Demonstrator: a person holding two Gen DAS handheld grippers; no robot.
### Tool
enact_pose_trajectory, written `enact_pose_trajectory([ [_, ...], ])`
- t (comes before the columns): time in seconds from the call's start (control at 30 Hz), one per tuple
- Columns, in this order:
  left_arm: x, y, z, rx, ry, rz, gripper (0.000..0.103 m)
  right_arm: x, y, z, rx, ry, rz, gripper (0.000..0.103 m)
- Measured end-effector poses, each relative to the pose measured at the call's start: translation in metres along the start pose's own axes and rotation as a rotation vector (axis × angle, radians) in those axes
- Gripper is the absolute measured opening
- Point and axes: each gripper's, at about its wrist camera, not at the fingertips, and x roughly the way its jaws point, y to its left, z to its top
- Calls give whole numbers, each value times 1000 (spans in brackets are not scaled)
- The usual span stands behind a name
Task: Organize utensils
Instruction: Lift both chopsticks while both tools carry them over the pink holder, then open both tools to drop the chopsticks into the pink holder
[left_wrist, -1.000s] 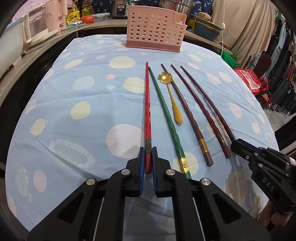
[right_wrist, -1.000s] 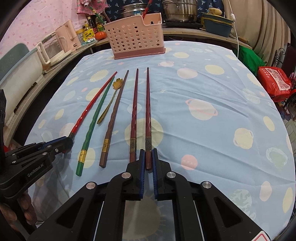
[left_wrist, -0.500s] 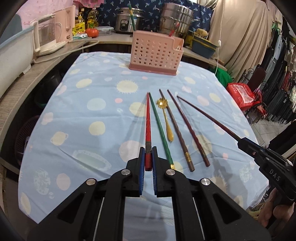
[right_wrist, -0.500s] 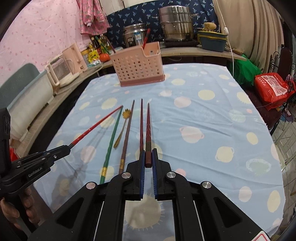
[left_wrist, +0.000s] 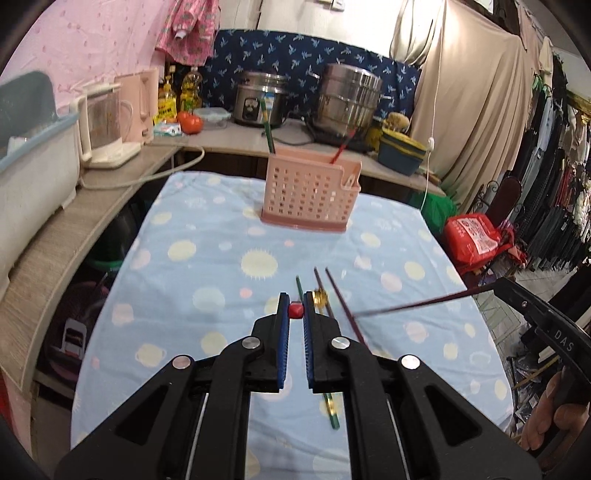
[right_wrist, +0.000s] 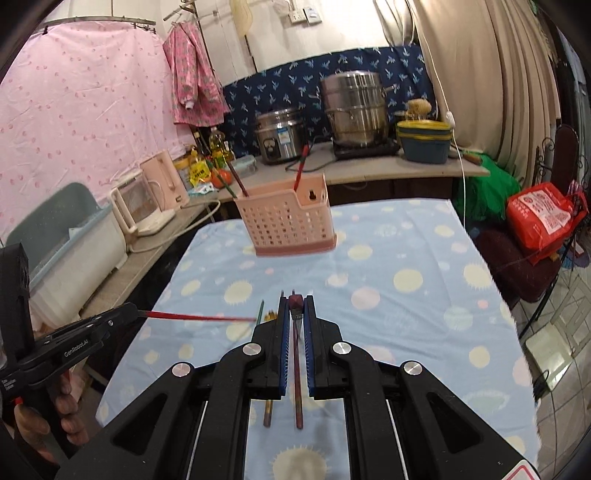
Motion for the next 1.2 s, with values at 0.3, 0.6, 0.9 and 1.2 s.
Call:
enact_pose_trajectory([
  [0.3, 2, -5, 70, 42, -107, 9, 7, 11, 5, 54, -25, -82, -4, 7],
  [0.6, 6, -12, 153, 77, -227, 19, 7, 32, 10, 133, -44, -181, 22, 7],
  [0.9, 25, -21, 259, 72, -381, 22, 7, 75, 27, 229, -32, -313, 44, 7],
  [1.2, 101, -13, 291, 60, -386, 36, 7, 165, 17, 251, 27, -265, 66, 7],
])
